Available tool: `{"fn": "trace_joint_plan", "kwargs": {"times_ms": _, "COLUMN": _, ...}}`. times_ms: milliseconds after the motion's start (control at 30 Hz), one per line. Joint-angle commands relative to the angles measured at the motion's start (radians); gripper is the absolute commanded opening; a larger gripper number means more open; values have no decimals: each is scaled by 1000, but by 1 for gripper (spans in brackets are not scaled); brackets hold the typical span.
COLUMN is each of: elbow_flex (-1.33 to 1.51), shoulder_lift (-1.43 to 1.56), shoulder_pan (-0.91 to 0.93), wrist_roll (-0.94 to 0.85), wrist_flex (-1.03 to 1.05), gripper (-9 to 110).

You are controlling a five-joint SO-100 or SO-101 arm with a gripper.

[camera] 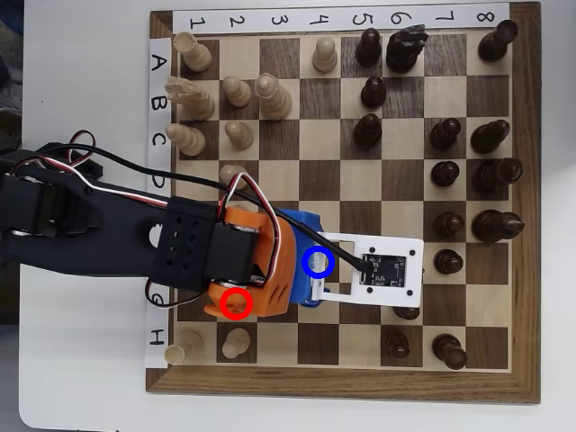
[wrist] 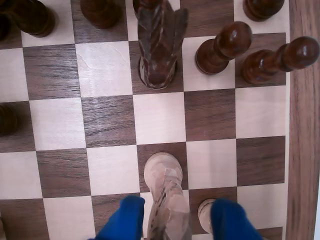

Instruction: Move the piece to destination

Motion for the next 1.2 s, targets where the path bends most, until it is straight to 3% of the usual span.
{"fn": "trace_joint_plan", "kwargs": {"times_ms": 0, "elbow_flex": -89, "shoulder_lift": 126, "shoulder_pan": -5, "wrist_roll": -49, "wrist_flex": -8, "gripper": 29}}
{"fn": "trace_joint_plan", "kwargs": {"times_ms": 367, "elbow_flex": -78, "shoulder_lift": 663, "shoulder_pan": 2, "wrist_roll": -396, "wrist_flex": 141, "gripper": 22}}
{"fn": "trace_joint_plan", "kwargs": {"times_ms": 567, "elbow_flex": -178, "shoulder_lift": 939, "shoulder_pan": 51, "wrist_roll": -676, "wrist_flex": 276, "gripper": 10}}
{"fn": "trace_joint_plan", "kwargs": {"times_ms": 767, "elbow_flex": -149, "shoulder_lift": 1114, "shoulder_pan": 419, "wrist_roll": -1186, "wrist_flex": 336, "gripper": 6}}
{"fn": "trace_joint_plan", "kwargs": {"times_ms": 900, "elbow_flex": 9, "shoulder_lift": 1229, "shoulder_pan": 739, "wrist_roll": -1431, "wrist_flex": 178, "gripper": 1}}
{"fn": "trace_joint_plan", "kwargs": {"times_ms": 1000, "elbow_flex": 190, "shoulder_lift": 1308, "shoulder_pan": 939, "wrist_roll": -1568, "wrist_flex": 60, "gripper": 0}}
{"fn": "trace_joint_plan", "kwargs": {"times_ms": 1167, "elbow_flex": 540, "shoulder_lift": 1439, "shoulder_pan": 1166, "wrist_roll": -1641, "wrist_flex": -140, "gripper": 0}}
